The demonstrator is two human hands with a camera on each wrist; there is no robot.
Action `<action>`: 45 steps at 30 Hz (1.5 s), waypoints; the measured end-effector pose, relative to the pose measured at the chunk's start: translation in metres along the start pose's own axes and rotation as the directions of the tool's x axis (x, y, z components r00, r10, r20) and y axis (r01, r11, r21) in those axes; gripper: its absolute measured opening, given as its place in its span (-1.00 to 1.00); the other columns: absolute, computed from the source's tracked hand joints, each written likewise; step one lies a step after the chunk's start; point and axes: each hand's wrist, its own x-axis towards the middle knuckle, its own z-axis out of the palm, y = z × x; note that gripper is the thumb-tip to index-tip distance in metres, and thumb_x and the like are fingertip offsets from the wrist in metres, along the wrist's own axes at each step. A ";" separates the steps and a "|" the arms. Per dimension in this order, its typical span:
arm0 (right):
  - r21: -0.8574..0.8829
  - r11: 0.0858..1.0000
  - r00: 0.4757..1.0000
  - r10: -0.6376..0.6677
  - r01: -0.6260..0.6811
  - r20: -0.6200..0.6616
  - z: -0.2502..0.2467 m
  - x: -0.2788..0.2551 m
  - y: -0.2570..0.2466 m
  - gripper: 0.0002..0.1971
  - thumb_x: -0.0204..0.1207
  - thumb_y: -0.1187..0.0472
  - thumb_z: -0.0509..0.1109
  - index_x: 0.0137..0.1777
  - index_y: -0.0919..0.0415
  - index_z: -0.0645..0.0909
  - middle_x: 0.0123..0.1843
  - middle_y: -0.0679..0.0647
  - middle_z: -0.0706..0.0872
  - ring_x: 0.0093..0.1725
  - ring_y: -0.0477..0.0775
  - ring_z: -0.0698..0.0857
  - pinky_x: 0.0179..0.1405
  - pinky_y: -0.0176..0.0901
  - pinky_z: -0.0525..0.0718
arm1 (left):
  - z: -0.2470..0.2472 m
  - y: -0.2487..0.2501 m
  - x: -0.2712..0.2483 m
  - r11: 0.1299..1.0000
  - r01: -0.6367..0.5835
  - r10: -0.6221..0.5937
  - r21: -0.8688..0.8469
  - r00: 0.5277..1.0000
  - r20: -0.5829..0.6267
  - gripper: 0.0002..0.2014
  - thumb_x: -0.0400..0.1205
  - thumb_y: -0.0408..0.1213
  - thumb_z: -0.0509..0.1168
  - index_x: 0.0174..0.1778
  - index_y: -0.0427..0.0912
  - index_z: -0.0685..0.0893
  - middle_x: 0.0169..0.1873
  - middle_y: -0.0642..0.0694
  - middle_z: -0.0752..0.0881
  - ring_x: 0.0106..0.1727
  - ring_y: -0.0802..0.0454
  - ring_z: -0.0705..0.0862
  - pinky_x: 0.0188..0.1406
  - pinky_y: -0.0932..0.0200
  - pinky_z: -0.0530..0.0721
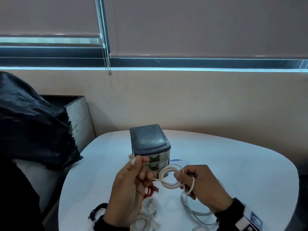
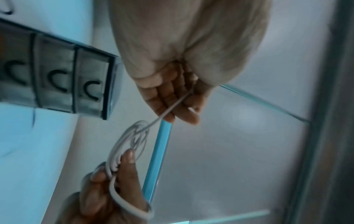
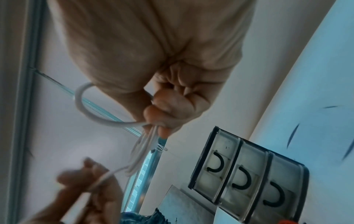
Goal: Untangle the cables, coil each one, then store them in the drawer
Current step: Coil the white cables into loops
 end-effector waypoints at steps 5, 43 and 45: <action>-0.147 0.986 0.993 -0.061 0.075 0.100 0.008 -0.004 -0.002 -0.71 0.52 0.18 0.54 -0.39 0.28 0.67 -0.56 0.08 0.63 -0.63 -0.08 0.52 -0.56 -0.31 0.46 | -0.022 -0.035 0.013 0.854 0.015 -0.090 0.520 0.989 0.119 -0.70 0.58 -0.18 0.51 0.21 -0.13 0.74 -0.12 -0.05 0.85 -0.13 0.03 0.79 -0.16 0.17 0.72; -0.029 0.998 0.977 -0.046 0.053 0.207 0.015 -0.002 -0.030 -0.77 0.62 0.04 0.36 -0.18 0.15 0.67 -0.30 0.05 0.77 -0.32 0.08 0.73 -0.36 -0.05 0.65 | 0.006 -0.004 0.008 0.848 -0.157 0.087 0.507 0.983 0.160 -0.83 0.53 -0.05 0.41 -0.14 0.05 0.90 -0.28 -0.16 0.85 -0.28 -0.05 0.75 -0.16 -0.06 0.69; 0.012 1.000 0.968 -0.017 0.015 0.252 0.026 -0.009 -0.024 -0.79 0.57 -0.02 0.39 -0.03 0.12 0.69 -0.19 0.06 0.82 -0.22 0.08 0.78 -0.28 -0.09 0.69 | 0.011 -0.006 0.006 0.873 -0.138 0.105 0.467 0.990 0.098 -0.81 0.64 -0.18 0.37 -0.15 0.09 0.90 -0.22 -0.20 0.85 -0.22 -0.15 0.79 -0.15 -0.09 0.74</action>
